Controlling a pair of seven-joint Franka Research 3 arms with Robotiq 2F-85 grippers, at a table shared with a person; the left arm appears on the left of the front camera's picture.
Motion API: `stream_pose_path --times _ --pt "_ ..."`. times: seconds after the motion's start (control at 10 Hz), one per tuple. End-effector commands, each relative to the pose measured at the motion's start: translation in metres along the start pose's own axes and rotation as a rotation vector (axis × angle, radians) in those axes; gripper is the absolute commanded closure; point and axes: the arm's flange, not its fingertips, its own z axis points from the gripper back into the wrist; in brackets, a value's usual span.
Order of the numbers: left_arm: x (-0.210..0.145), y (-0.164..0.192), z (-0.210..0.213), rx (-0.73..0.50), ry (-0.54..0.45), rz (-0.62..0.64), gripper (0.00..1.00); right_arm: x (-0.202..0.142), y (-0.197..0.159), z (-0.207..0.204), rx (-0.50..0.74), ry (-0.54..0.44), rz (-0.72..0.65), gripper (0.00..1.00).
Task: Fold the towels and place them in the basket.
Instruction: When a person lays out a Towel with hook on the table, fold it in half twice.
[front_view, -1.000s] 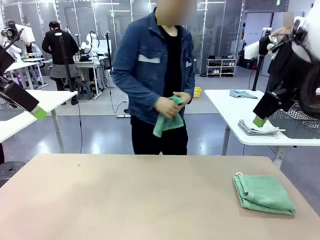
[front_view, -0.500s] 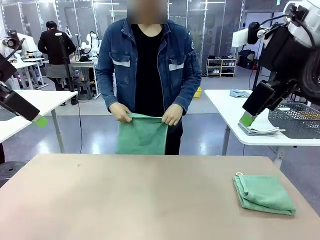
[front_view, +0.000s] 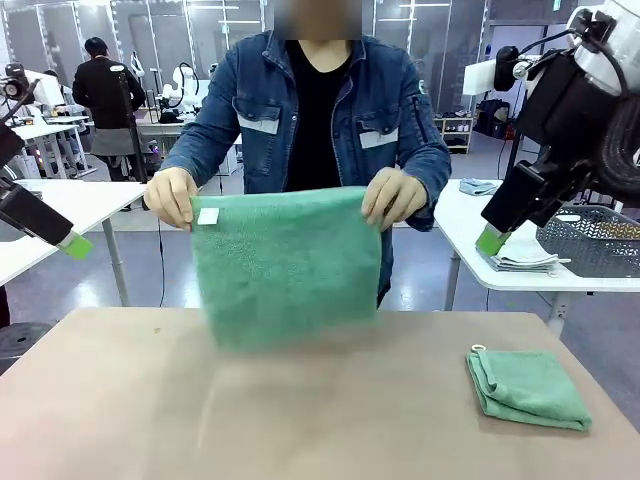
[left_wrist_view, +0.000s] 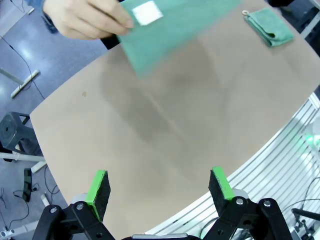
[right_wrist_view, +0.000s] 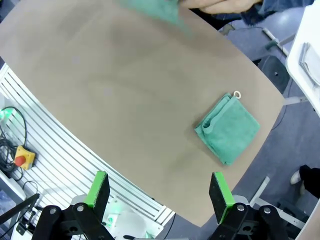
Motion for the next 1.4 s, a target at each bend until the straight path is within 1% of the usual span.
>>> stream_pose_path --times 0.0,1.3 --pt "0.0013 -0.0005 -0.0007 0.005 0.003 -0.007 0.0 0.0004 -0.0001 0.0014 -0.01 -0.006 0.016 0.0" --pt "0.0013 -0.0005 -0.0007 0.005 0.003 -0.007 0.0 0.0004 -0.0001 0.0014 -0.01 -0.006 0.016 0.0"
